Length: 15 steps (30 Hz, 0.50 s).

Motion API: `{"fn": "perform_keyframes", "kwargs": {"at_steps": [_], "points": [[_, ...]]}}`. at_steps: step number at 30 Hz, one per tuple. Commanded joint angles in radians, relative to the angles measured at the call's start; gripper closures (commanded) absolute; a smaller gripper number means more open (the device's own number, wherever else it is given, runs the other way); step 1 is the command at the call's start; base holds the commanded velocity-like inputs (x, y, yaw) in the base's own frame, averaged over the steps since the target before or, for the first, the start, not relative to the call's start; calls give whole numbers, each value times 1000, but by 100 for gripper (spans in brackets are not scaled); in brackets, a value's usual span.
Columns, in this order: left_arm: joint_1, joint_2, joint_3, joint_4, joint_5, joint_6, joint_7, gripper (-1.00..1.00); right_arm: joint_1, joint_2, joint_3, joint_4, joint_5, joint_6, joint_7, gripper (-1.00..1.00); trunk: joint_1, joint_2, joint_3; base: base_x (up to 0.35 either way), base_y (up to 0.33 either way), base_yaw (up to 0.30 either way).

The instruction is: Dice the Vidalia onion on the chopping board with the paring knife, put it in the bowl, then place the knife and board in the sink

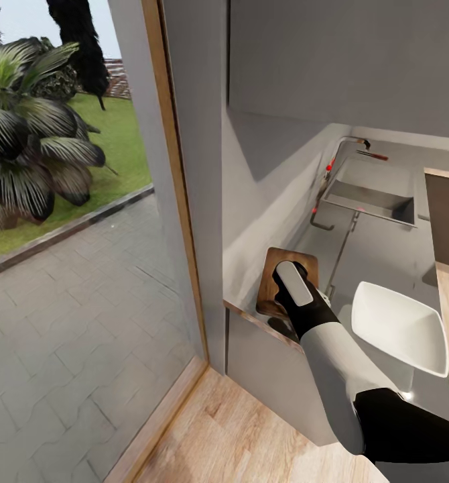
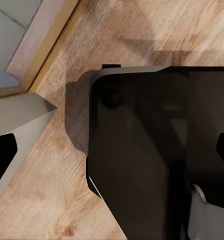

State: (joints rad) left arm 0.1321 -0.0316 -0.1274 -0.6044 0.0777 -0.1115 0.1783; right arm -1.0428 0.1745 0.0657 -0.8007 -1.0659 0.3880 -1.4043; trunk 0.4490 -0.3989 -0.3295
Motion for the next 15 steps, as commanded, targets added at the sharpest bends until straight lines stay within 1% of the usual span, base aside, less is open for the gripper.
{"fn": "perform_keyframes", "kwargs": {"at_steps": [1,15], "points": [[0,1,-6,-2,8,-2,7,-100,0,0,0,30,-3,10,-5,100,1,-1,-2,0,0,0],[0,1,-6,-1,8,-2,7,-100,0,0,-1,31,-3,11,-9,100,1,-1,-2,0,0,0]]}}
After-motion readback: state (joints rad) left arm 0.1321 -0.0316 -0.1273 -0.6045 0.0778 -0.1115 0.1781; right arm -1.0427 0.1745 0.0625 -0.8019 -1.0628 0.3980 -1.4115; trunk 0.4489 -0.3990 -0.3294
